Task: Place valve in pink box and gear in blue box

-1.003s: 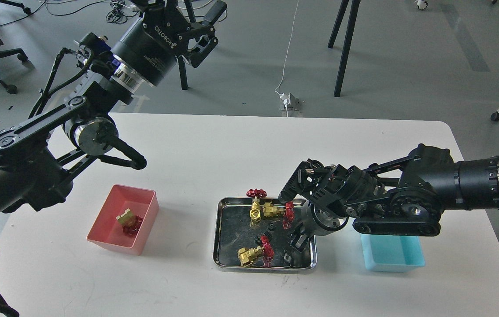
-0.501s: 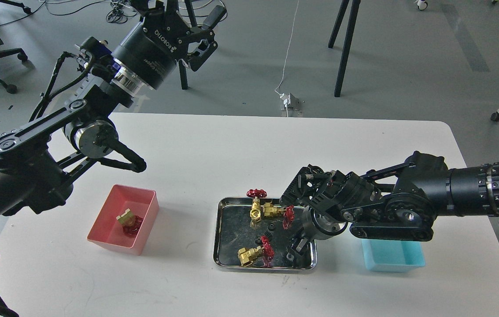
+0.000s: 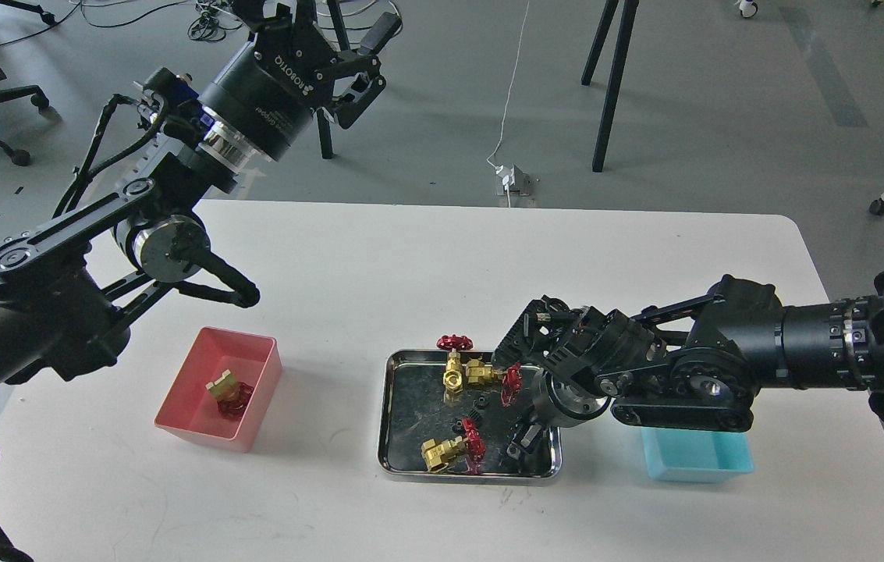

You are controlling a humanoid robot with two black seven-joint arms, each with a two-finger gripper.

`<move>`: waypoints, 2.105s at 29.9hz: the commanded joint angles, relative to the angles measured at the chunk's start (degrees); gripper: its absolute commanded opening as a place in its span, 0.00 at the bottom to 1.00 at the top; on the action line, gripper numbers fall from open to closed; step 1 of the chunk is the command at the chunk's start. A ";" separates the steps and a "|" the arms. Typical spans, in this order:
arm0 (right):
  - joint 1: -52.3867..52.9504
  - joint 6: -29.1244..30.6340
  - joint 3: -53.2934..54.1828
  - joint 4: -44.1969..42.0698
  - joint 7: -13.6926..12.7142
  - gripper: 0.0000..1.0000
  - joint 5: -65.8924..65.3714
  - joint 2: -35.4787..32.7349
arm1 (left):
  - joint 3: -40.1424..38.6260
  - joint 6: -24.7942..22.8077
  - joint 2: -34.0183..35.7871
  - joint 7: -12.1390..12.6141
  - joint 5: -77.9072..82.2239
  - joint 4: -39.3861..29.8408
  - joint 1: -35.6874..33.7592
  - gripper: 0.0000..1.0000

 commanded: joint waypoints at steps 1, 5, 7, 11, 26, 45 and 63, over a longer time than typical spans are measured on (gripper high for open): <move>-0.08 0.00 -0.01 -0.35 0.09 0.42 0.00 0.05 | 0.00 -0.05 -0.07 0.00 0.00 0.00 0.17 0.92; -0.08 0.00 -0.01 -0.44 0.00 0.42 0.00 0.05 | 0.00 -0.06 -0.07 0.00 0.00 0.00 0.17 0.92; -0.17 0.00 -0.01 -0.44 0.00 0.42 0.00 0.05 | 0.00 -0.06 -0.16 0.00 0.00 0.00 0.17 0.92; -0.52 0.00 -0.01 -0.44 0.00 0.42 0.00 -0.04 | 0.00 -0.06 -0.51 0.00 0.00 0.00 0.17 0.92; 0.27 0.00 -0.02 -0.26 -0.09 0.01 0.26 -0.47 | -0.01 -0.06 -0.60 0.00 0.00 -0.09 0.26 0.92; 8.28 0.00 3.50 21.70 -0.70 0.01 2.11 -43.43 | -0.09 0.03 -1.83 0.00 0.00 -0.09 0.17 0.92; -0.61 0.00 13.78 22.86 0.00 1.00 11.77 -47.41 | 0.87 -0.06 -3.42 0.00 0.08 1.76 -0.44 0.92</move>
